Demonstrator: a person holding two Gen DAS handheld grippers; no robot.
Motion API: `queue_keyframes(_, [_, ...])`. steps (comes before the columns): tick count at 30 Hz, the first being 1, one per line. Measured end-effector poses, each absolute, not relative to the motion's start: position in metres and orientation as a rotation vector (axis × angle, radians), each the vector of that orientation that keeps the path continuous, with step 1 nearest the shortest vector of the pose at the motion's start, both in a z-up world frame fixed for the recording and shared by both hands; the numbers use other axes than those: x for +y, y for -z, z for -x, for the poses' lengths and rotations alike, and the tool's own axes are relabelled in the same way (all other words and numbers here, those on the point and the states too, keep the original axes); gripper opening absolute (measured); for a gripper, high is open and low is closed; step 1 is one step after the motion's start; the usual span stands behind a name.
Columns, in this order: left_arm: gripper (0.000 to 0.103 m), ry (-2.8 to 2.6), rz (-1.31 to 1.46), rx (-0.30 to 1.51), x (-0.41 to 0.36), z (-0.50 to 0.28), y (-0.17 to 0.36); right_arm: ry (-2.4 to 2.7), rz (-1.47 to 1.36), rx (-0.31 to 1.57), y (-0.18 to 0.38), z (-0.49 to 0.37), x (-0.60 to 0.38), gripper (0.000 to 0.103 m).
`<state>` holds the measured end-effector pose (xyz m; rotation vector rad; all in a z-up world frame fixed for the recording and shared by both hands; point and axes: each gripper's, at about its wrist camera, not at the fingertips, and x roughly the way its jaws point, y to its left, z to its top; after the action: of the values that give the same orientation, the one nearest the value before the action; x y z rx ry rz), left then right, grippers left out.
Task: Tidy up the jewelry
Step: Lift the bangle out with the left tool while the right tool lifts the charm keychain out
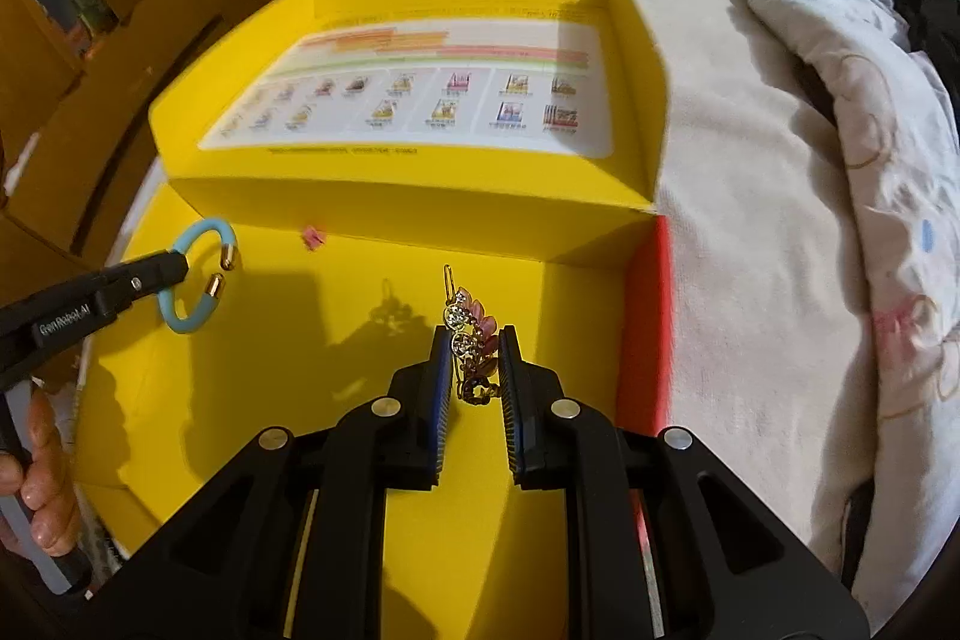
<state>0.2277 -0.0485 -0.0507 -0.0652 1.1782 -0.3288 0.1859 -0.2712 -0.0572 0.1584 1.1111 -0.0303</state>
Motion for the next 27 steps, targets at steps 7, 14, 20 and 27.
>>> queue_keyframes(7, [0.011,0.349,0.036,1.110,-0.035,-0.188,0.008,0.059,-0.189,1.066,0.020,-0.145,-0.290,0.016])
queue_keyframes(14, [0.011,0.390,0.010,1.076,-0.020,-0.130,-0.013,0.111,-0.235,1.038,0.000,-0.099,-0.321,0.016])
queue_keyframes(20, [0.011,0.446,-0.060,1.070,-0.020,-0.065,-0.013,0.163,-0.259,1.046,0.003,-0.068,-0.344,0.016])
queue_keyframes(27, [0.011,0.528,-0.109,1.126,-0.026,-0.003,0.011,0.186,-0.279,1.079,0.026,-0.057,-0.354,0.016])
